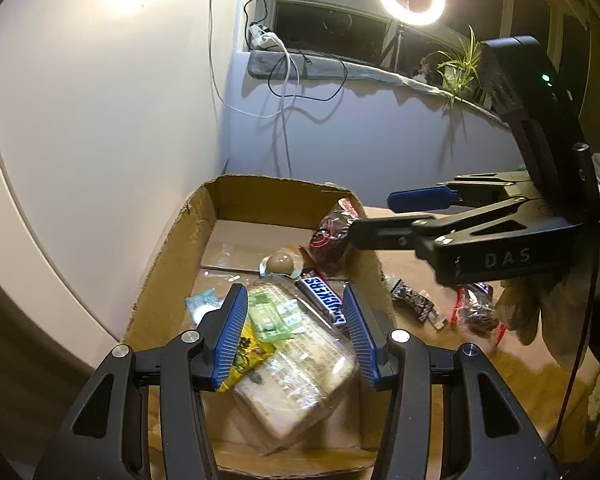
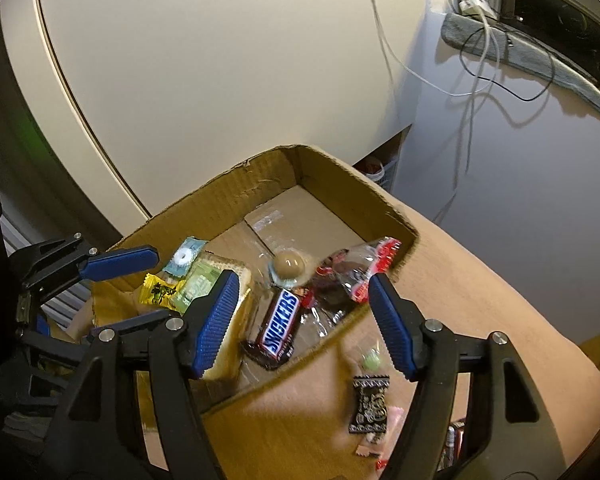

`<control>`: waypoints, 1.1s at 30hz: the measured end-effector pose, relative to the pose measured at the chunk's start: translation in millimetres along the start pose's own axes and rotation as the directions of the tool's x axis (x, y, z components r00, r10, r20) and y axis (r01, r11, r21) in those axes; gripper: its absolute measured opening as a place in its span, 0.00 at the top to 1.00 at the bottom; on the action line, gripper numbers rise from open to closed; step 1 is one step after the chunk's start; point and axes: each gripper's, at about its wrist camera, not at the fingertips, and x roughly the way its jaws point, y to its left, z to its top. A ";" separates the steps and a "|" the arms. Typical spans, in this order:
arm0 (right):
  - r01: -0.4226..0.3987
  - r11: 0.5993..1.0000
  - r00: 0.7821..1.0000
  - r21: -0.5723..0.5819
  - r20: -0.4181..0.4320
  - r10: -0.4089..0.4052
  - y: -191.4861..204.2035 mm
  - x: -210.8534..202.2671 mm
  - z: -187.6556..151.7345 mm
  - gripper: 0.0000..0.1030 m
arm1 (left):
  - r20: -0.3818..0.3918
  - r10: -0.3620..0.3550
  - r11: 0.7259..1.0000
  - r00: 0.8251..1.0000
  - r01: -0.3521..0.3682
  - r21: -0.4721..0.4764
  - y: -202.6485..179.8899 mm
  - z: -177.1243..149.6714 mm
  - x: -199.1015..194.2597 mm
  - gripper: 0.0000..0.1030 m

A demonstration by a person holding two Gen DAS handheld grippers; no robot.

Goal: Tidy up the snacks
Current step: 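Move both grippers from the box back over the remaining snacks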

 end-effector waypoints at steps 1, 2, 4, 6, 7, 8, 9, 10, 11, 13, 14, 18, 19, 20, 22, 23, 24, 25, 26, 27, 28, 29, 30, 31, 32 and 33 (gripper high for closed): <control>0.002 1.000 1.000 0.011 0.013 -0.002 -3.1 -5.0 -2.5 0.32 | 0.002 0.000 1.000 1.000 0.000 -0.002 -0.9 -0.2 -0.6 0.53; 0.002 1.000 1.000 0.017 0.022 -0.002 -4.8 -8.0 -4.0 0.32 | 0.003 0.000 1.000 1.000 0.000 -0.003 -2.0 -0.1 -1.2 0.53; -0.007 0.999 0.999 0.037 0.041 0.005 -10.5 -16.3 -9.0 0.32 | 0.006 -0.001 1.000 1.000 0.001 -0.005 -5.0 -1.1 -2.8 0.52; -0.016 0.998 0.999 0.056 0.047 0.013 -15.8 -22.5 -13.6 0.32 | 0.003 -0.005 1.000 1.000 0.005 -0.001 -9.6 -1.8 -3.7 0.52; -0.010 0.998 0.999 0.067 0.051 0.007 -19.5 -26.9 -16.9 0.32 | 0.002 -0.005 1.000 1.000 0.005 0.004 -12.7 -2.2 -3.9 0.52; -0.003 0.997 0.999 0.073 0.053 -0.001 -22.6 -30.1 -19.4 0.32 | 0.002 -0.004 1.000 1.000 0.004 0.007 -14.8 -2.5 -4.1 0.52; 0.005 0.997 0.998 0.078 0.056 -0.009 -26.0 -33.6 -22.1 0.32 | 0.002 -0.006 1.000 1.000 0.006 0.010 -17.9 -2.8 -4.4 0.52; 0.015 0.996 0.998 0.084 0.056 -0.020 -31.2 -39.1 -26.5 0.32 | 0.001 -0.011 1.000 1.000 0.011 0.014 -21.0 -3.1 -4.7 0.52; 0.022 0.996 0.998 0.088 0.055 -0.027 -34.9 -43.0 -29.6 0.32 | 0.001 -0.013 1.000 1.000 0.013 0.016 -23.9 -3.3 -4.9 0.52; 0.036 0.994 0.998 0.101 0.051 -0.041 -45.2 -52.2 -38.3 0.32 | 0.001 -0.020 1.000 1.000 0.020 0.024 -31.2 -4.1 -5.3 0.52; 0.043 0.994 0.998 0.105 0.046 -0.048 -49.1 -55.9 -42.1 0.32 | 0.000 -0.025 0.999 1.000 0.025 0.028 -36.0 -4.5 -5.0 0.52; 0.086 0.990 0.996 0.116 0.028 -0.089 -66.0 -73.7 -61.0 0.32 | -0.003 -0.051 0.998 0.999 0.051 0.037 -53.0 -6.8 -3.3 0.52; 0.100 0.987 0.994 0.124 0.026 -0.104 -72.6 -80.4 -68.3 0.32 | -0.006 -0.059 0.997 0.998 0.059 0.040 -57.6 -7.4 -2.4 0.52; 0.107 0.986 0.994 0.130 0.024 -0.111 -76.9 -84.7 -72.8 0.32 | -0.011 -0.071 0.996 0.997 0.071 0.045 -63.9 -8.2 -0.5 0.52; 0.122 0.982 0.992 0.148 0.017 -0.126 -88.9 -94.5 -85.8 0.32 | -0.021 -0.090 0.994 0.996 0.091 0.055 -74.1 -10.2 2.3 0.52; 0.128 0.980 0.991 0.154 0.014 -0.131 -93.4 -97.6 -90.5 0.32 | -0.026 -0.099 0.993 0.995 0.100 0.061 -79.3 -11.0 3.8 0.52; 0.136 0.977 0.990 0.162 0.008 -0.139 -98.9 -101.0 -96.7 0.32 | -0.033 -0.111 0.991 0.993 0.113 0.068 -86.3 -12.2 6.2 0.52; 0.146 0.974 0.989 0.172 0.001 -0.148 -106.1 -105.2 -104.8 0.32 | -0.039 -0.120 0.990 0.992 0.123 0.073 -92.3 -12.9 8.2 0.52; 0.152 0.972 0.988 0.179 -0.005 -0.153 -111.2 -107.9 -111.0 0.32 | -0.049 -0.133 0.988 0.990 0.137 0.078 -99.5 -14.0 11.3 0.52; 0.158 0.970 0.987 0.187 -0.012 -0.158 -115.7 -109.8 -116.5 0.32 | -0.055 -0.142 0.986 0.988 0.146 0.082 -105.3 -15.1 13.5 0.52; 0.167 0.965 0.986 0.201 -0.023 -0.165 -122.3 -112.2 -125.6 0.32 | -0.062 -0.150 0.984 0.987 0.156 0.087 -111.0 -15.9 16.0 0.52; 0.173 0.963 0.985 0.208 -0.031 -0.171 -127.1 -113.7 -131.9 0.32 | -0.067 -0.156 0.983 0.985 0.162 0.088 -115.9 -16.7 18.4 0.52; 0.177 0.961 0.984 0.212 -0.035 -0.174 -129.3 -114.7 -136.2 0.32 | -0.074 -0.166 0.981 0.983 0.172 0.091 -122.1 -18.3 21.0 0.52; 0.181 0.959 0.983 0.219 -0.043 -0.176 -134.3 -116.1 -143.8 0.32 | -0.081 -0.173 0.979 0.982 0.180 0.092 -126.9 -19.0 23.8 0.52; 0.182 0.958 0.983 0.222 -0.047 -0.176 -136.8 -116.9 -147.1 0.32 | -0.087 -0.178 0.978 0.980 0.186 0.093 -130.7 -19.9 25.9 0.52; 0.182 0.957 0.983 0.227 -0.052 -0.174 -139.9 -117.6 -152.3 0.32 | -0.096 -0.185 0.976 0.978 0.194 0.094 -135.2 -20.9 29.2 0.51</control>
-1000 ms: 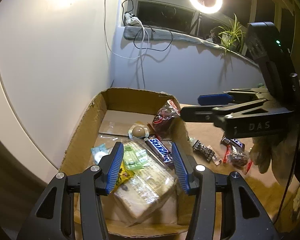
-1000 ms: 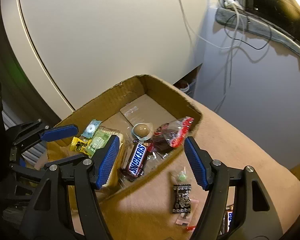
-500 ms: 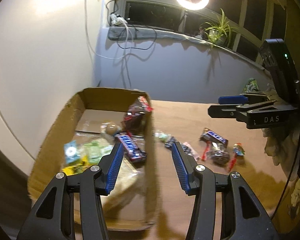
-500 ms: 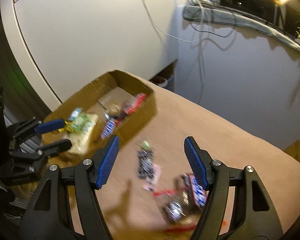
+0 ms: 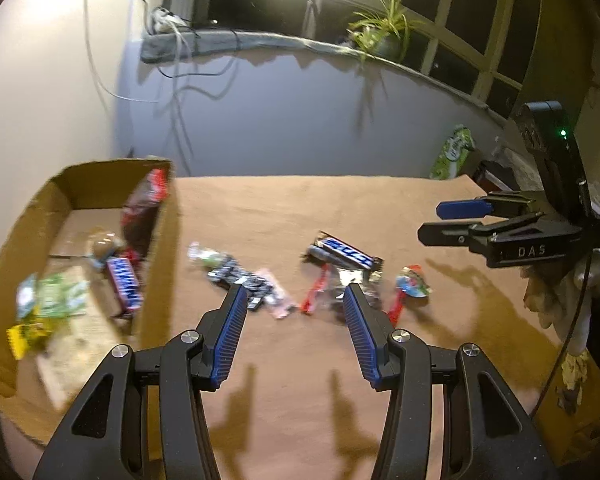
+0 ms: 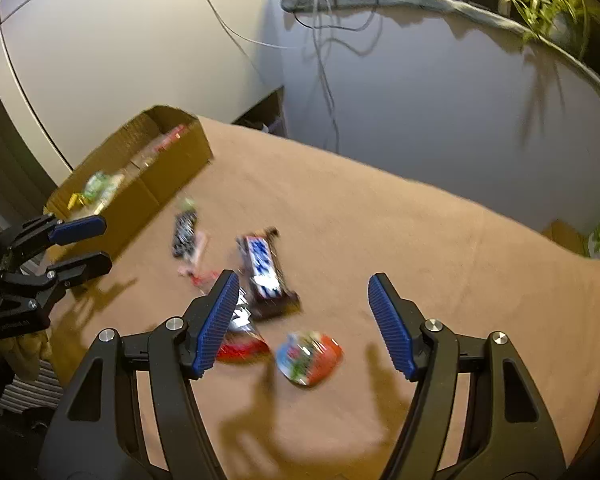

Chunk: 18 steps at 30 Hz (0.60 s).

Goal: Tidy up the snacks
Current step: 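Move both grippers from the box back over the remaining snacks, then grasp the clear cookie bag with the left gripper while the right grasps the orange jelly cup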

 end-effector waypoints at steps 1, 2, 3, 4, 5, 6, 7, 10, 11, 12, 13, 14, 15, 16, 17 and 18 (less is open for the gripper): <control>-0.001 1.000 1.000 0.003 -0.008 0.002 -4.3 0.6 -5.0 0.32 | -0.008 -0.006 1.000 1.000 0.006 0.001 -3.6 -0.1 3.8 0.50; -0.003 1.000 1.000 0.003 -0.012 0.003 -6.5 1.1 -7.8 0.32 | -0.013 -0.010 1.000 1.000 0.010 0.003 -6.7 0.0 6.7 0.46; -0.004 1.000 1.000 0.002 -0.016 0.004 -8.1 1.8 -10.4 0.32 | -0.019 -0.016 1.000 1.000 0.016 0.006 -11.2 -0.3 10.5 0.43; -0.009 1.000 1.000 -0.003 -0.023 0.009 -10.3 2.9 -14.3 0.32 | -0.025 -0.020 1.000 0.999 0.020 0.009 -14.1 -0.5 12.9 0.43; -0.013 1.000 1.000 -0.007 -0.027 0.013 -11.4 3.9 -16.7 0.32 | -0.036 -0.025 1.000 0.999 0.026 0.015 -18.6 -0.9 16.7 0.43; -0.016 1.000 0.999 -0.011 -0.031 0.016 -12.0 4.8 -18.9 0.32 | -0.042 -0.027 0.999 0.999 0.028 0.020 -21.4 -0.7 19.5 0.43; -0.021 1.000 0.999 -0.020 -0.038 0.020 -12.8 6.6 -22.2 0.32 | -0.050 -0.026 0.999 0.998 0.027 0.028 -25.3 -1.1 22.7 0.43; -0.031 0.999 0.998 -0.042 -0.051 0.029 -11.2 11.6 -26.6 0.32 | -0.065 -0.024 0.999 0.998 0.026 0.040 -33.7 -1.9 29.6 0.43; -0.033 0.998 0.998 -0.050 -0.054 0.031 -10.5 13.3 -28.3 0.32 | -0.068 -0.023 0.999 0.997 0.026 0.042 -36.1 -2.0 31.4 0.43; -0.037 0.998 0.998 -0.058 -0.058 0.034 -9.8 14.7 -30.1 0.32 | -0.072 -0.022 0.999 0.997 0.026 0.045 -38.2 -2.1 33.3 0.43; -0.043 0.997 0.997 -0.067 -0.064 0.038 -9.0 16.7 -31.6 0.32 | -0.074 -0.022 0.999 0.997 0.025 0.048 -39.7 -1.8 34.8 0.43; -0.045 0.996 0.997 -0.073 -0.067 0.040 -8.4 18.0 -32.6 0.32 | -0.077 -0.021 0.998 0.997 0.025 0.050 -41.3 -1.4 36.4 0.43; -0.047 0.996 0.997 -0.078 -0.070 0.042 -8.0 19.1 -33.6 0.32 | -0.080 -0.021 0.998 0.997 0.025 0.053 -42.9 -0.9 38.4 0.43; -0.049 0.995 0.996 -0.086 -0.076 0.043 -7.4 21.1 -34.4 0.32 | -0.083 -0.020 0.998 0.996 0.025 0.055 -44.1 -0.7 39.8 0.43; -0.050 0.995 0.996 -0.092 -0.079 0.043 -7.1 22.3 -35.2 0.32 | -0.086 -0.020 0.998 0.996 0.025 0.057 -45.2 -0.4 41.1 0.43; -0.051 0.994 0.996 -0.095 -0.081 0.043 -6.7 23.3 -36.0 0.32 | -0.088 -0.020 0.998 0.996 0.025 0.059 -45.9 -0.2 42.4 0.43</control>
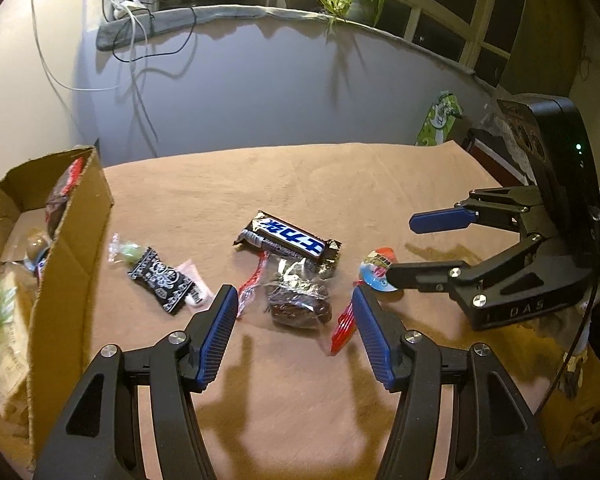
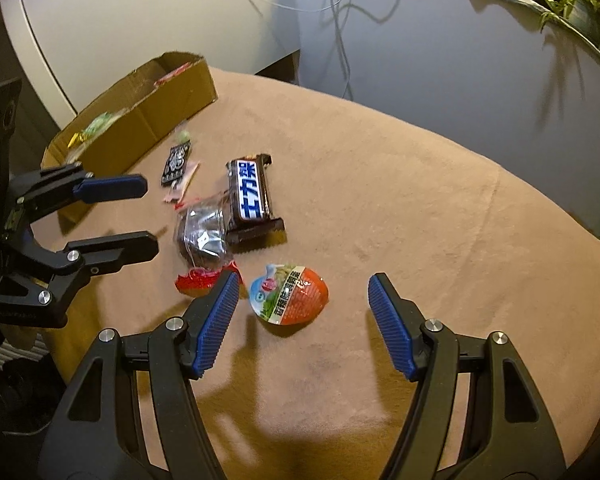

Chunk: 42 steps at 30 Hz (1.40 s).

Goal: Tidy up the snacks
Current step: 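Grasp the clear cookie bag with the left gripper while the right grasps the orange jelly cup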

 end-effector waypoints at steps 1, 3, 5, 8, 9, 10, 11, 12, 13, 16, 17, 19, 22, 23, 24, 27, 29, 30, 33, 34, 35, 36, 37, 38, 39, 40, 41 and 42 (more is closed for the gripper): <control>-0.001 1.000 1.000 -0.004 -0.002 0.001 0.2 1.5 -0.1 0.32 | -0.002 0.000 1.000 1.000 0.000 0.002 -0.1 0.8 1.2 0.43; -0.005 1.000 1.000 -0.012 -0.005 0.005 0.6 3.8 -0.5 0.32 | -0.008 0.001 1.000 1.000 -0.001 0.006 -1.1 2.2 3.9 0.43; -0.009 1.000 1.000 -0.022 -0.008 0.009 1.6 5.9 -0.5 0.32 | -0.011 0.001 1.000 1.000 -0.001 0.008 -0.2 2.3 5.0 0.43; -0.012 0.999 1.000 -0.039 -0.013 0.012 3.4 9.1 -0.2 0.32 | -0.021 0.001 1.000 1.000 -0.001 0.010 1.1 3.4 9.1 0.43; -0.012 0.999 1.000 -0.045 -0.015 0.011 4.1 9.9 -0.4 0.32 | -0.025 0.001 1.000 1.000 -0.001 0.008 1.9 3.7 11.0 0.43; -0.010 0.998 1.000 -0.054 -0.019 0.009 5.1 11.1 -0.9 0.32 | -0.029 -0.002 1.000 1.000 0.002 0.005 2.8 4.1 12.8 0.43; -0.009 0.998 1.000 -0.061 -0.020 0.008 5.8 11.9 -1.2 0.32 | -0.032 -0.004 1.000 0.999 0.004 0.002 3.3 4.4 13.9 0.43; -0.008 0.998 1.000 -0.065 -0.021 0.007 6.0 12.4 -1.4 0.32 | -0.036 -0.008 1.000 0.999 0.008 0.000 4.0 5.0 15.3 0.43; -0.008 0.997 1.000 -0.070 -0.024 0.006 6.8 14.5 -0.9 0.32 | -0.038 -0.009 1.000 0.999 0.009 -0.001 4.0 5.1 16.5 0.43; -0.012 0.997 1.000 -0.075 -0.029 0.010 6.5 16.9 -0.9 0.32 | -0.047 -0.011 1.000 0.999 0.012 0.007 3.6 6.9 21.2 0.43; -0.012 0.997 1.000 -0.078 -0.030 0.010 6.8 17.5 -0.9 0.32 | -0.050 -0.013 1.000 0.999 0.014 0.010 2.9 7.5 22.3 0.43; -0.011 0.996 1.000 -0.088 -0.029 0.009 8.5 18.7 -0.6 0.32 | -0.060 -0.018 1.000 0.998 0.019 0.020 0.6 8.4 25.4 0.42; -0.009 0.995 1.000 -0.104 -0.029 0.006 10.6 20.5 -0.5 0.32 | -0.072 -0.013 0.999 0.997 0.016 0.036 -3.2 8.7 31.4 0.39; -0.007 0.994 1.000 -0.109 -0.029 0.003 11.2 21.5 -0.4 0.32 | -0.075 -0.011 0.999 0.997 0.014 0.036 -3.2 8.6 33.3 0.39; -0.005 0.993 1.000 -0.114 -0.030 0.002 11.8 22.5 -0.6 0.32 | -0.077 -0.012 0.999 0.997 0.014 0.035 -3.1 8.8 35.5 0.39; -0.003 0.992 0.999 -0.127 -0.036 -0.002 13.3 25.7 -1.5 0.34 | -0.075 -0.013 0.999 0.997 0.016 0.039 -2.1 9.7 38.1 0.39; -0.002 0.991 0.999 -0.133 -0.041 -0.004 14.2 27.6 -2.2 0.38 | -0.073 -0.015 0.999 0.997 0.018 0.040 -1.3 9.3 38.8 0.39; -0.003 0.991 0.999 -0.134 -0.046 -0.003 14.4 28.8 -2.6 0.40 | -0.073 -0.017 0.999 0.997 0.020 0.039 -0.8 9.1 38.9 0.39; 0.001 0.991 0.999 -0.133 -0.050 -0.007 14.2 30.3 -4.2 0.44 | -0.068 -0.019 0.999 0.998 0.021 0.041 0.0 7.6 38.1 0.39; 0.003 0.991 0.999 -0.132 -0.048 -0.010 14.2 29.9 -4.3 0.46 | -0.067 -0.019 0.999 0.998 0.022 0.040 -0.5 7.4 38.4 0.39; 0.001 0.992 0.999 -0.130 -0.048 -0.007 14.3 29.6 -4.3 0.47 | -0.066 -0.021 0.999 0.998 0.024 0.040 -0.2 6.7 38.4 0.40; -0.002 0.992 0.999 -0.128 -0.049 -0.004 14.1 29.1 -4.2 0.49 | -0.063 -0.022 0.999 0.998 0.025 0.040 -0.3 5.7 37.9 0.40; -0.003 0.992 0.999 -0.128 -0.049 -0.004 14.2 28.6 -4.2 0.52 | -0.061 -0.023 0.999 0.998 0.025 0.040 -0.2 5.1 37.7 0.41; -0.002 0.992 0.999 -0.130 -0.050 -0.005 14.5 28.3 -4.4 0.52 | -0.059 -0.024 0.999 0.998 0.026 0.040 -0.1 4.4 37.4 0.42; 0.000 0.991 0.999 -0.131 -0.050 -0.007 15.1 28.7 -4.3 0.52 | -0.056 -0.024 0.999 0.998 0.027 0.042 -0.5 3.5 36.9 0.44; 0.004 0.991 0.999 -0.134 -0.050 -0.011 15.7 28.7 -4.4 0.53 | -0.054 -0.022 0.999 0.998 0.025 0.045 -1.0 3.5 36.8 0.44; 0.008 0.991 0.999 -0.136 -0.050 -0.015 16.2 28.7 -4.5 0.53 | -0.052 -0.019 0.999 0.998 0.022 0.049 -2.0 3.0 36.2 0.45; 0.010 0.991 0.999 -0.136 -0.049 -0.017 16.4 28.4 -4.6 0.54 | -0.049 -0.016 0.998 0.999 0.019 0.054 -2.9 2.8 35.5 0.46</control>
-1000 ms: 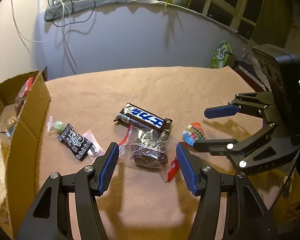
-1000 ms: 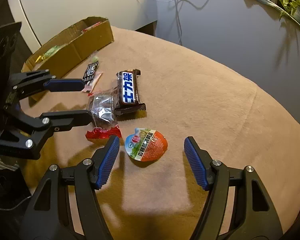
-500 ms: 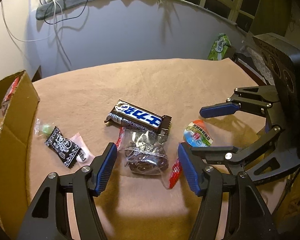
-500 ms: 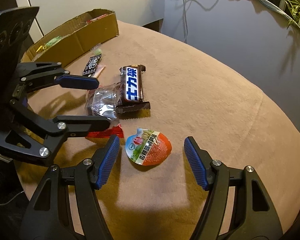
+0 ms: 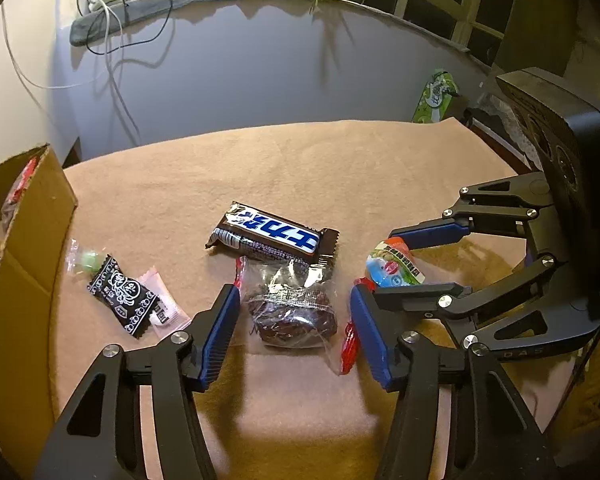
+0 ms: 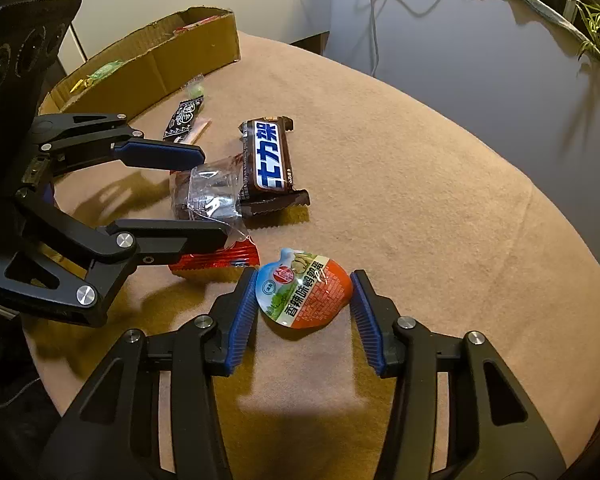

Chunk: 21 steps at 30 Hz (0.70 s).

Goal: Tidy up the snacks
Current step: 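Grasp the clear cookie bag with the left gripper while the right grasps the orange jelly cup, then carry the cookie bag and orange jelly cup into the box and open both grippers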

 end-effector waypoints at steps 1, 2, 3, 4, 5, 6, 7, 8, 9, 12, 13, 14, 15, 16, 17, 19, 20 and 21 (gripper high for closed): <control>0.000 1.000 1.000 0.002 0.001 0.000 0.3 -0.5 -0.2 0.54 | 0.001 0.001 1.000 1.000 -0.001 0.003 -0.6 -0.4 -0.6 0.46; 0.000 1.000 1.000 0.002 0.002 0.000 0.3 -0.7 -0.3 0.54 | 0.002 0.000 1.000 1.000 0.000 0.005 -1.0 -0.7 -1.2 0.47; 0.000 1.000 1.000 0.003 0.002 0.000 1.1 -0.8 -0.5 0.55 | 0.004 -0.002 1.000 1.000 0.002 0.006 -1.3 -1.0 -1.7 0.47; 0.001 1.000 1.000 0.003 0.002 -0.001 1.0 -1.3 -1.4 0.55 | 0.006 -0.004 1.000 1.000 0.004 0.013 -1.9 -1.3 -2.1 0.47; 0.002 1.000 1.000 0.003 0.001 -0.002 1.1 -1.3 -1.6 0.55 | 0.007 -0.003 1.000 1.000 0.003 0.020 -2.1 -1.2 -2.2 0.47; 0.005 1.000 1.000 0.003 0.001 -0.005 1.2 -1.5 -2.2 0.55 | 0.008 -0.001 1.000 1.000 0.001 0.022 -2.4 -1.1 -1.8 0.45; 0.008 1.000 1.000 0.005 0.000 -0.008 0.6 -2.0 -2.8 0.55 | 0.004 -0.003 1.000 1.000 0.002 0.022 -2.3 -0.6 -0.8 0.43; 0.011 1.000 1.000 0.007 -0.001 -0.011 0.7 -2.3 -2.8 0.55 | -0.006 -0.003 1.000 1.000 0.003 0.020 -2.0 0.0 1.1 0.36; 0.012 1.000 1.000 0.010 0.000 -0.012 0.3 -3.0 -3.2 0.55 | -0.019 -0.008 1.000 1.000 0.009 0.018 -1.0 0.9 4.4 0.30; 0.019 1.000 1.000 0.021 0.003 -0.019 -2.0 -5.7 -5.4 0.55 | -0.014 0.007 1.000 1.000 -0.007 0.028 -2.1 0.6 7.6 0.30; 0.020 1.000 1.000 0.024 0.004 -0.020 -2.6 -6.5 -6.6 0.55 | -0.012 0.010 1.000 1.000 -0.009 0.030 -3.0 0.4 7.4 0.32; 0.021 0.999 1.000 0.026 0.005 -0.022 -2.9 -7.3 -7.4 0.55 | -0.011 0.012 0.999 1.000 -0.012 0.031 -3.2 0.3 7.3 0.35; 0.022 0.999 1.000 0.028 0.005 -0.022 -3.3 -8.1 -8.0 0.55 | -0.006 0.014 0.999 1.000 -0.013 0.032 -3.9 0.3 6.4 0.38; 0.024 0.999 1.000 0.031 0.007 -0.024 -4.4 -9.2 -9.5 0.55 | -0.007 0.014 0.999 1.000 -0.014 0.038 -5.0 0.2 5.6 0.40; 0.025 0.999 1.000 0.033 0.008 -0.025 -4.7 -9.4 -10.1 0.55 | -0.008 0.017 0.999 1.000 -0.016 0.042 -5.8 0.0 5.2 0.42; 0.027 0.999 1.000 0.038 0.010 -0.028 -5.6 -10.7 -10.8 0.55 | -0.006 0.028 0.998 1.000 -0.028 0.056 -9.0 -1.0 3.9 0.44; 0.029 0.999 1.000 0.038 0.012 -0.029 -5.7 -11.2 -10.8 0.55 | -0.005 0.028 0.998 1.000 -0.028 0.057 -9.6 -1.5 3.0 0.45; 0.030 0.999 0.999 0.039 0.014 -0.031 -5.8 -11.9 -10.9 0.55 | -0.005 0.025 0.998 1.000 -0.025 0.053 -9.2 -1.7 2.1 0.46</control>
